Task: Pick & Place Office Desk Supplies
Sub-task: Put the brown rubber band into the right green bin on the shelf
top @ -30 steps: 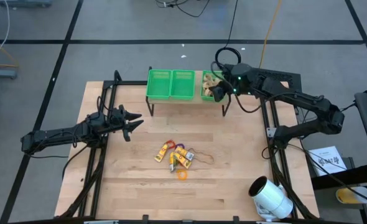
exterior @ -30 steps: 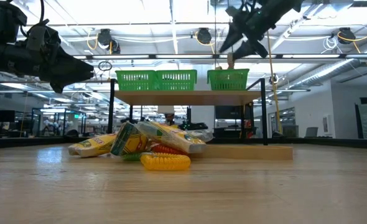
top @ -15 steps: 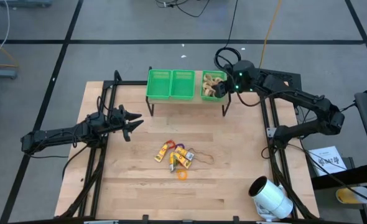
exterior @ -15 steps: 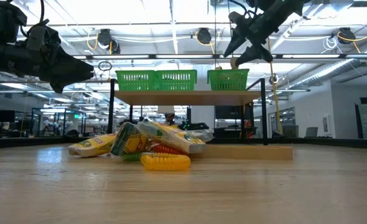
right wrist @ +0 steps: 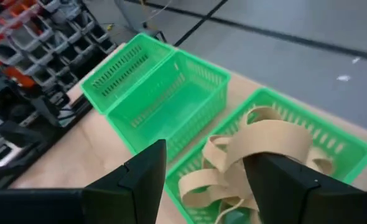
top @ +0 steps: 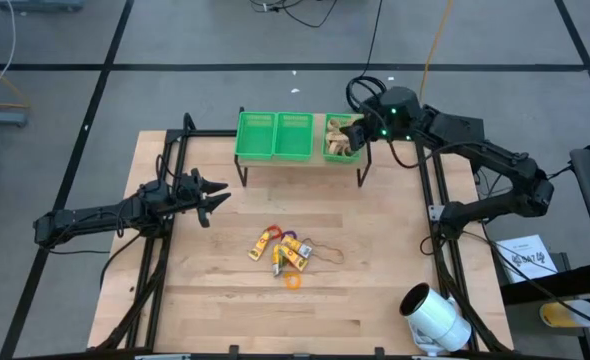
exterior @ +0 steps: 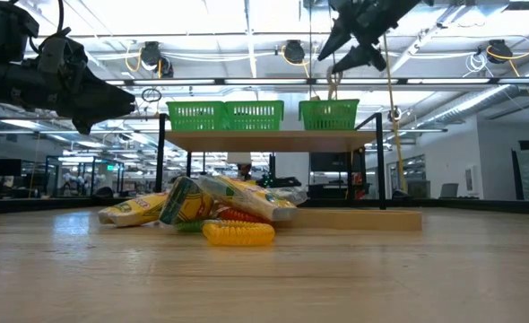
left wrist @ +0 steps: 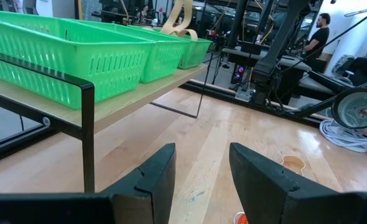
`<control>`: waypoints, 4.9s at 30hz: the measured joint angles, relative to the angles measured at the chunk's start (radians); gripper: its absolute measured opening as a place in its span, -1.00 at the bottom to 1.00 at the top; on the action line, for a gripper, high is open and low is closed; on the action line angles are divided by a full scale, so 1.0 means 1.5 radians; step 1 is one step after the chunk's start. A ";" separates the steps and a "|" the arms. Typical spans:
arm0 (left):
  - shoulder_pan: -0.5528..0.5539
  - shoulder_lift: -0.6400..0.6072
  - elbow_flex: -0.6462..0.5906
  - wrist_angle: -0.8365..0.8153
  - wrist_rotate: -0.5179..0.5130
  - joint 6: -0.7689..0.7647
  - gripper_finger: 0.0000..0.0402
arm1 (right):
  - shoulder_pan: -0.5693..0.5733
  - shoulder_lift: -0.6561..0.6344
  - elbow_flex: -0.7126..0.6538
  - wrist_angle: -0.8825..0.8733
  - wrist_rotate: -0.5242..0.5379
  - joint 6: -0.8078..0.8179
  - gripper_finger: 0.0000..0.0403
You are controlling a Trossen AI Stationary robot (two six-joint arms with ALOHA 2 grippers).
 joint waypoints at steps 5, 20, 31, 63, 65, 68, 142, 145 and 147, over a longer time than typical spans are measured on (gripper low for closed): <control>0.000 0.000 0.000 0.000 0.000 0.000 -0.21 | 0.003 0.034 0.039 -0.092 0.016 -0.010 0.00; 0.000 0.000 0.000 0.000 0.000 0.000 -0.21 | 0.005 0.105 0.045 -0.058 -0.105 -0.009 0.00; 0.000 0.000 0.000 0.000 0.000 0.000 -0.21 | 0.001 0.102 0.044 0.021 0.001 -0.016 0.00; 0.000 0.000 0.000 0.000 0.000 0.000 -0.21 | 0.399 0.103 -0.041 0.352 -0.176 -0.083 0.00; 0.000 0.000 0.000 0.000 0.000 0.000 -0.21 | 0.444 0.103 -0.081 0.464 -0.176 -0.100 0.00; 0.000 0.000 0.000 0.000 0.000 0.000 -0.21 | 0.498 0.102 -0.147 0.609 -0.168 -0.127 0.00; 0.000 0.000 0.000 0.000 0.000 0.000 -0.21 | 0.558 0.170 -0.359 0.466 0.303 -0.141 -0.97; 0.000 0.000 0.000 0.000 0.000 0.000 -0.21 | 0.558 0.129 -0.358 0.480 0.331 -0.168 -0.98; 0.000 0.000 0.000 0.000 0.000 0.000 -0.21 | 0.558 0.108 -0.358 0.491 0.360 -0.187 -0.98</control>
